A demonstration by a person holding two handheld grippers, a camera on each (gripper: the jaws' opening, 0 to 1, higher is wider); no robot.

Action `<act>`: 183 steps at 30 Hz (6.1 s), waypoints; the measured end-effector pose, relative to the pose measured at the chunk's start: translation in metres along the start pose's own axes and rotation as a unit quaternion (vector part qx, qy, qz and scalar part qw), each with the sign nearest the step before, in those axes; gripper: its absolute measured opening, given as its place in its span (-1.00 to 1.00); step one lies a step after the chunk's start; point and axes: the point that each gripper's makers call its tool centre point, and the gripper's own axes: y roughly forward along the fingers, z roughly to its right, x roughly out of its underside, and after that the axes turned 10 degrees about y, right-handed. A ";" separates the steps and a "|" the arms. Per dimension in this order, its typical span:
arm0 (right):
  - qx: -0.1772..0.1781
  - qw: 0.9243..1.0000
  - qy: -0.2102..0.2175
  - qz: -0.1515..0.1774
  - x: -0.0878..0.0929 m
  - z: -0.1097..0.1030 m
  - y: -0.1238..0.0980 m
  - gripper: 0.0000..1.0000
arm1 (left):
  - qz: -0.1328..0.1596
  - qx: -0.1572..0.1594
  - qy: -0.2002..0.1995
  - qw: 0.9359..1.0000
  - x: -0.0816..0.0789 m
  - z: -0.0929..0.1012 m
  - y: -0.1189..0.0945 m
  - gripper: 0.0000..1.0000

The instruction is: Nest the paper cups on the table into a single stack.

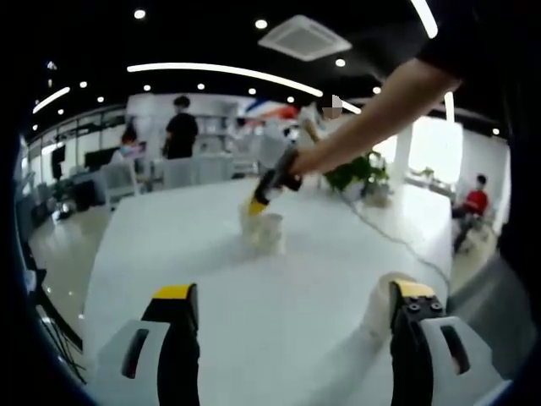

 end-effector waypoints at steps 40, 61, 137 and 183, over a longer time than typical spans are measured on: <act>0.025 0.996 -0.028 0.083 -0.025 -0.031 -0.110 -1.00 | 0.029 0.015 0.036 0.999 -0.042 0.017 -0.007 0.87; 0.029 0.992 -0.066 0.105 -0.028 -0.060 -0.157 -1.00 | 0.041 0.031 0.048 0.997 -0.060 0.027 -0.002 0.88; -0.039 0.983 -0.081 0.161 -0.013 -0.203 -0.254 -1.00 | 0.053 0.035 0.056 0.996 -0.069 0.026 -0.006 0.87; -0.133 0.981 -0.117 0.075 0.051 -0.292 -0.212 -1.00 | 0.047 0.023 0.045 0.998 -0.060 0.011 -0.012 0.86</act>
